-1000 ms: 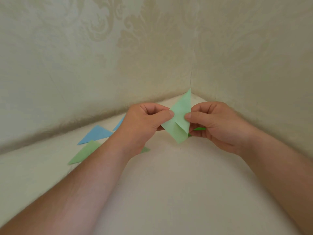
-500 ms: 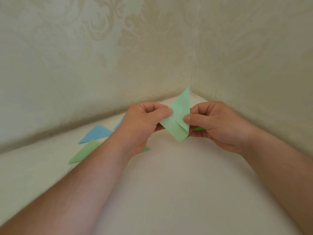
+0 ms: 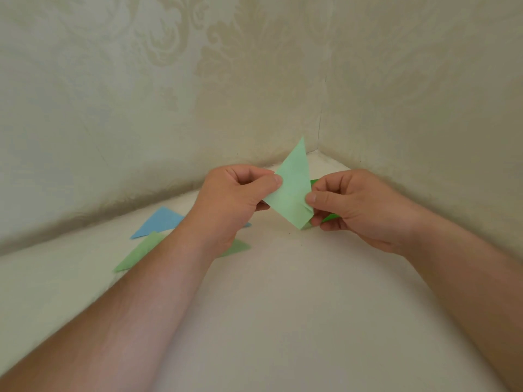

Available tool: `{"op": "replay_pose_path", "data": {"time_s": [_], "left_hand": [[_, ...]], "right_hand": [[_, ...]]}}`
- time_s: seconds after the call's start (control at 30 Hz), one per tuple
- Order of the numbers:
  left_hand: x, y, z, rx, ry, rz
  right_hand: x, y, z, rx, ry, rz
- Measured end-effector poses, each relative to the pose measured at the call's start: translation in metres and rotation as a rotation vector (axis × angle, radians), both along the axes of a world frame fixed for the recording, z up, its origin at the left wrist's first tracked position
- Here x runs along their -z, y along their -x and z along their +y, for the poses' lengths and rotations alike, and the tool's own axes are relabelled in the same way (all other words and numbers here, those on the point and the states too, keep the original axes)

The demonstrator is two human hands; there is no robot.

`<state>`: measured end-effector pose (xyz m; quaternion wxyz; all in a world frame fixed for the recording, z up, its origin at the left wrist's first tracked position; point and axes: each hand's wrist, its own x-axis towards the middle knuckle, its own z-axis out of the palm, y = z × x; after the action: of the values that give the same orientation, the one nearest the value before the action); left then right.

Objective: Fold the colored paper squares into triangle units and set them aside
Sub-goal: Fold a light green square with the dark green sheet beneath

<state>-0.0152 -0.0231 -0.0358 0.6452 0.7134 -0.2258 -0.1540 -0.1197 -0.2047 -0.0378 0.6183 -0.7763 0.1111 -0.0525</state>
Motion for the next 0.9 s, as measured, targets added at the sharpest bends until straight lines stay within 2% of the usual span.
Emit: {"op": "replay_pose_path", "data": {"time_s": [0.37,0.57,0.9], "left_hand": [[0.0036,0.0003,-0.0010,-0.019,0.016,-0.033],[0.0038,-0.0003,-0.0023,-0.019,0.058,0.034],[0.0037,0.0061,-0.0035,0.123,0.050,0.099]], "right_hand": [[-0.0005,0.0009,-0.0033,0.011,-0.015,0.002],[-0.0003,0.0027,-0.0053,-0.027,-0.080,-0.007],[-0.0040,0.0031,-0.0039,0.000,-0.128,-0.042]]}}
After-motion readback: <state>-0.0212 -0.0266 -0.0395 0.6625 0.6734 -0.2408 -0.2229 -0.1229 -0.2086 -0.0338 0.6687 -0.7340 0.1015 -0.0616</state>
